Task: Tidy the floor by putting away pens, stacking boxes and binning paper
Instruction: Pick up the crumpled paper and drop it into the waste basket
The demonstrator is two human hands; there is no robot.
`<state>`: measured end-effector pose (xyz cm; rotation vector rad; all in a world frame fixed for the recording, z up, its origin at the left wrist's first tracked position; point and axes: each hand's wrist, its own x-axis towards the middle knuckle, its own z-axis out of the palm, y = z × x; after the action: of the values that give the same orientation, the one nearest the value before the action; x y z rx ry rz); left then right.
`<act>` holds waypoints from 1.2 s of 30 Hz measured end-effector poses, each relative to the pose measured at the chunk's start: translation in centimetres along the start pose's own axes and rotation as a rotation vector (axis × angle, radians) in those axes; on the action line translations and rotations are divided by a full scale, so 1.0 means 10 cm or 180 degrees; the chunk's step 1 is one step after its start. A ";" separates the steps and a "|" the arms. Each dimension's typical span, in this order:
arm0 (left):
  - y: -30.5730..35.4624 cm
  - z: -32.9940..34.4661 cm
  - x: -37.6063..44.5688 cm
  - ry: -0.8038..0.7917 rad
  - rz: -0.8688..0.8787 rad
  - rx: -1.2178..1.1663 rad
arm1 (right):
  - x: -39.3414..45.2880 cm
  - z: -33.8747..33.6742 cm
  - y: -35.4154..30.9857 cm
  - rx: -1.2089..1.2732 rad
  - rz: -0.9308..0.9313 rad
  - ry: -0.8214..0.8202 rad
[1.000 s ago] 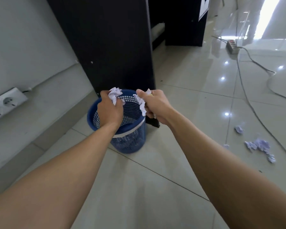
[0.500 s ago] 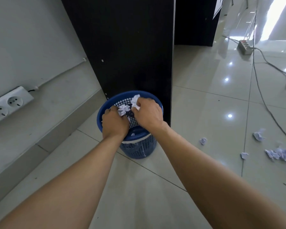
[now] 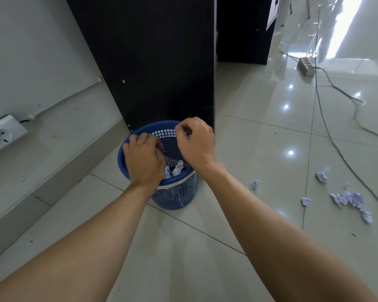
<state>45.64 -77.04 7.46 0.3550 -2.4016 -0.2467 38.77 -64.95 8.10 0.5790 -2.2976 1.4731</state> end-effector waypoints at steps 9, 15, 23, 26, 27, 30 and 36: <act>1.36 0.14 -0.11 -0.0069 0.1747 -0.0707 | -0.47 -1.16 0.94 -0.0345 0.0699 0.1259; 1.89 0.71 -0.93 -0.1097 0.2559 -0.1105 | -1.20 -2.10 1.73 -0.0822 0.1550 0.1136; 1.72 1.29 -1.78 -0.2283 0.2234 -0.0781 | -2.38 -2.49 2.20 -0.1347 0.1405 -0.0045; 1.88 1.46 -1.80 -0.2259 0.1743 -0.0635 | -2.74 -2.45 2.23 -0.1683 0.0861 -0.0574; 1.95 1.52 -1.80 -0.2235 0.1563 -0.0571 | -2.81 -2.44 2.25 -0.1792 0.0729 -0.0625; 2.13 1.69 -1.74 -0.2278 0.0978 -0.0384 | -2.88 -2.38 2.35 -0.1970 0.0505 -0.0607; 2.17 2.11 -1.52 -0.2981 0.0546 -0.0315 | -2.75 -2.36 2.45 -0.1724 0.0638 -0.0370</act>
<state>38.64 -50.00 -11.66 -0.0474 -3.2917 -0.5412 51.42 -30.01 -15.02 0.2874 -2.7545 0.8357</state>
